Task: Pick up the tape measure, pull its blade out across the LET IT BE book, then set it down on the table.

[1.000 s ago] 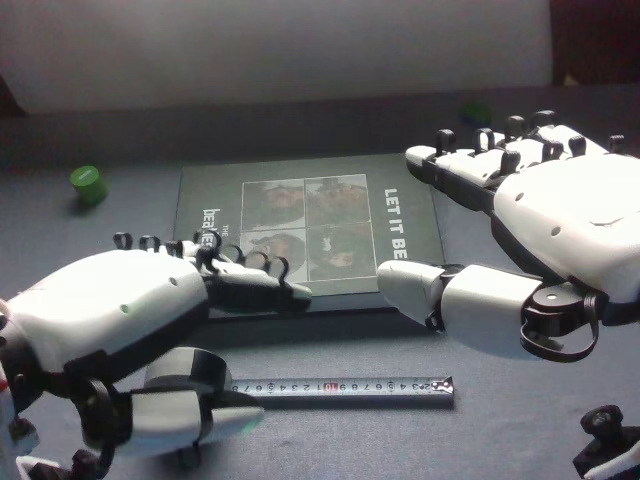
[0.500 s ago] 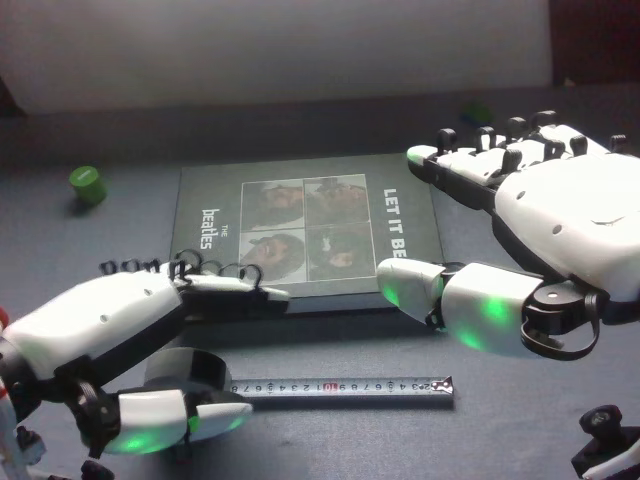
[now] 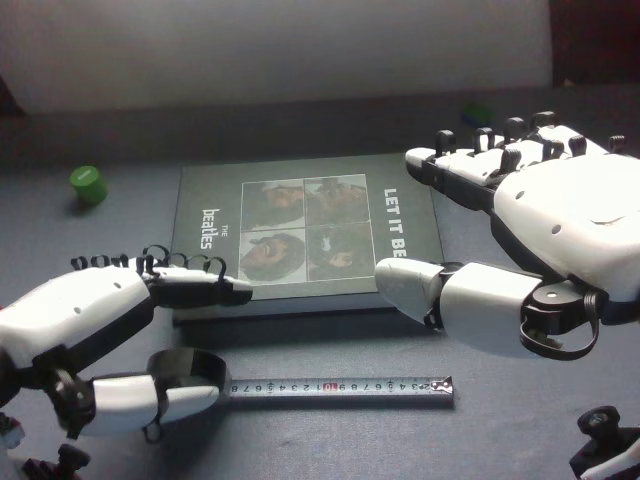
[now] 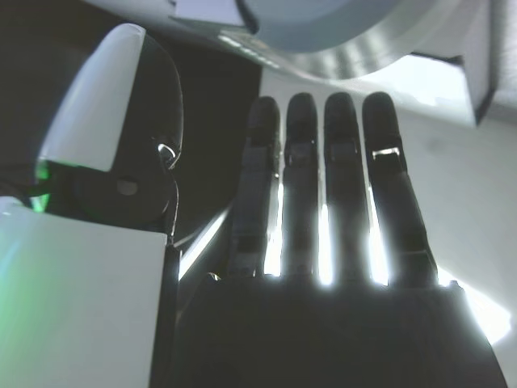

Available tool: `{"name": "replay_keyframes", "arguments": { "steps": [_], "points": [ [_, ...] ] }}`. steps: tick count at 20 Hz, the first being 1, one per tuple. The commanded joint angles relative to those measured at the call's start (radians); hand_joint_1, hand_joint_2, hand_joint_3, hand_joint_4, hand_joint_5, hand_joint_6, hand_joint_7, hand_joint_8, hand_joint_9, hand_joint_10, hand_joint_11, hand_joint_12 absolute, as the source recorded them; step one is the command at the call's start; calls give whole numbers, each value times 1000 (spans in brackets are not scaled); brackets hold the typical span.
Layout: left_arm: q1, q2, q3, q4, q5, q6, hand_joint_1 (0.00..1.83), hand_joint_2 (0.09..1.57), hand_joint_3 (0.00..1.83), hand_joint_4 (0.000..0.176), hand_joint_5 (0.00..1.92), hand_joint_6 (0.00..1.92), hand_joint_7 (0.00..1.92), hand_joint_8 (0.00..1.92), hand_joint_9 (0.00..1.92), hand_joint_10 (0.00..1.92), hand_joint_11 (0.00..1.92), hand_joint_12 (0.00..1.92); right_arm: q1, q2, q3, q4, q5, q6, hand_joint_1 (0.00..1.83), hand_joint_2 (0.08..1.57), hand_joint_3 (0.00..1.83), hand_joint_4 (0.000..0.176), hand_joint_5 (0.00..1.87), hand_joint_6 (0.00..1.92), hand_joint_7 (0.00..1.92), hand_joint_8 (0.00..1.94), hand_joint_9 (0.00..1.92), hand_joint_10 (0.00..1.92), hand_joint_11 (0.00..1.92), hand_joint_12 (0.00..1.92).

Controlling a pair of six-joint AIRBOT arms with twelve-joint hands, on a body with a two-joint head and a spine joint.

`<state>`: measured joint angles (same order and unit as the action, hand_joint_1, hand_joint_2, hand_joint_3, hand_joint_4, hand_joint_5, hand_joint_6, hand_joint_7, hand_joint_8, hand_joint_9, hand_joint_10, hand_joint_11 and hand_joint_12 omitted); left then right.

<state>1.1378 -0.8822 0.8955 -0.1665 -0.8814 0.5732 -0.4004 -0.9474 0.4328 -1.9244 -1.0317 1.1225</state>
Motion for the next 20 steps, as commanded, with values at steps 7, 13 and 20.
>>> {"name": "replay_keyframes", "arguments": {
  "steps": [7, 13, 20],
  "points": [
    [39, -19, 31, -5, -139, -10, 943, 1122, 2, 0, 455, 0, 445, 1, 407, 0, 161, 584, 10, 2, -1, -87, -51, 8, 69, 1139, 0, 90, 206, 1, 257, 1, 164, 0, 0, 756],
    [58, -37, 47, -5, -146, -3, 959, 1119, 0, 0, 465, 3, 454, 3, 418, 3, 169, 589, 9, 2, -1, -87, -50, 8, 69, 1138, 0, 90, 209, 2, 258, 1, 167, 1, 0, 756],
    [47, -24, 28, 1, -163, -16, 963, 1118, 0, 0, 467, 2, 455, 1, 418, 2, 169, 589, 8, 2, -2, -87, -49, 8, 67, 1138, 0, 89, 205, 0, 263, 1, 177, 3, 0, 794]
  ]
}}
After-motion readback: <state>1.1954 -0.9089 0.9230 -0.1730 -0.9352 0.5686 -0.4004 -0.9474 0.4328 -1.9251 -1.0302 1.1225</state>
